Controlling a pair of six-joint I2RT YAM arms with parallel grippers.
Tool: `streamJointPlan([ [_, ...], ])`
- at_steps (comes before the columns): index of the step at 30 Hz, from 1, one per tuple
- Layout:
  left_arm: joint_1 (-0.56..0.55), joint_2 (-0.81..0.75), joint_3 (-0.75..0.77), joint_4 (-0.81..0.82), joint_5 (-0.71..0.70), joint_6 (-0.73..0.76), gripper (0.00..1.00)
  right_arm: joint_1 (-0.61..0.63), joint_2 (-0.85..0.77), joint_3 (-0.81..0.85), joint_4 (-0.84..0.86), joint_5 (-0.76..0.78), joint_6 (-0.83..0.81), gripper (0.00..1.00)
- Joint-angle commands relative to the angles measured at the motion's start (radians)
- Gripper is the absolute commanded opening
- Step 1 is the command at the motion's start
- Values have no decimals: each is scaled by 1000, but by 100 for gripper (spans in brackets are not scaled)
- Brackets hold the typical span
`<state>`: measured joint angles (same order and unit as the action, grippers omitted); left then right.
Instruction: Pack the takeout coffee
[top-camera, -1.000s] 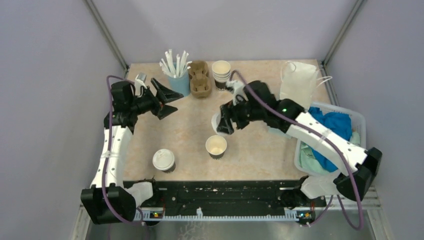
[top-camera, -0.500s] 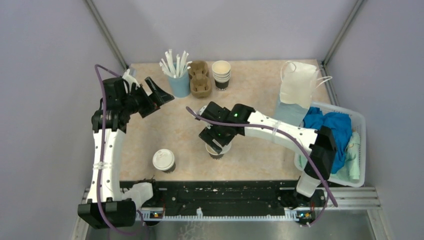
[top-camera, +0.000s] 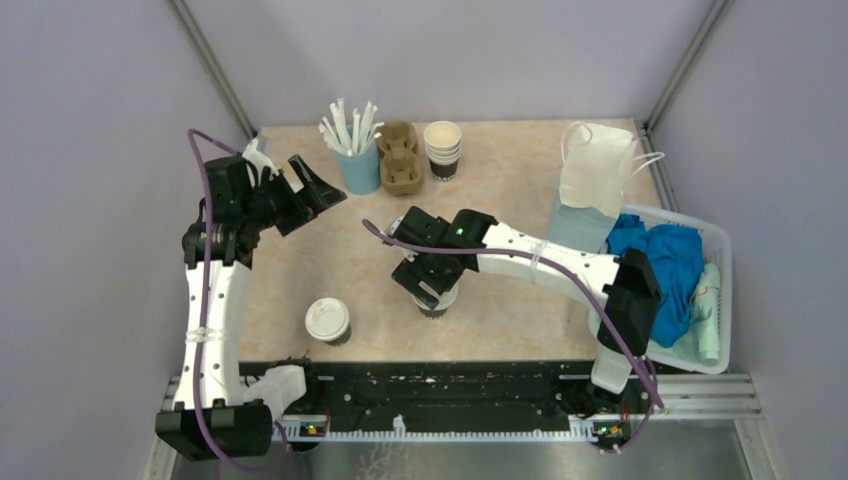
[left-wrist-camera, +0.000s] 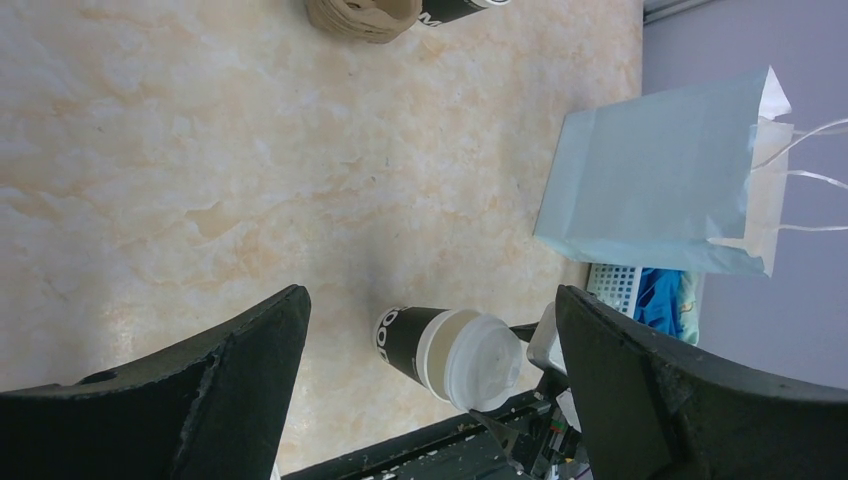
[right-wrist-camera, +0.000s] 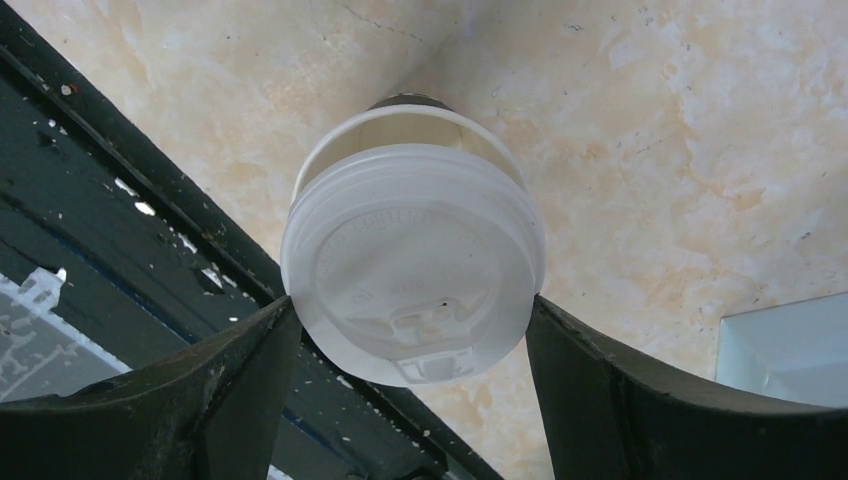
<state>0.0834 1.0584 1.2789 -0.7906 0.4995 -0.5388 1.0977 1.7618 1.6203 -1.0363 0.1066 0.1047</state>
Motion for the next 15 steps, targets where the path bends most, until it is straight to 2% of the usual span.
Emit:
streamJointPlan([
  [1,2,-1,10,16,-7,26,98,10,13,40,25,-9,-14,80],
  [15,1,10,7,20,-3,30,98,11,41,51,47,-22,-31,81],
])
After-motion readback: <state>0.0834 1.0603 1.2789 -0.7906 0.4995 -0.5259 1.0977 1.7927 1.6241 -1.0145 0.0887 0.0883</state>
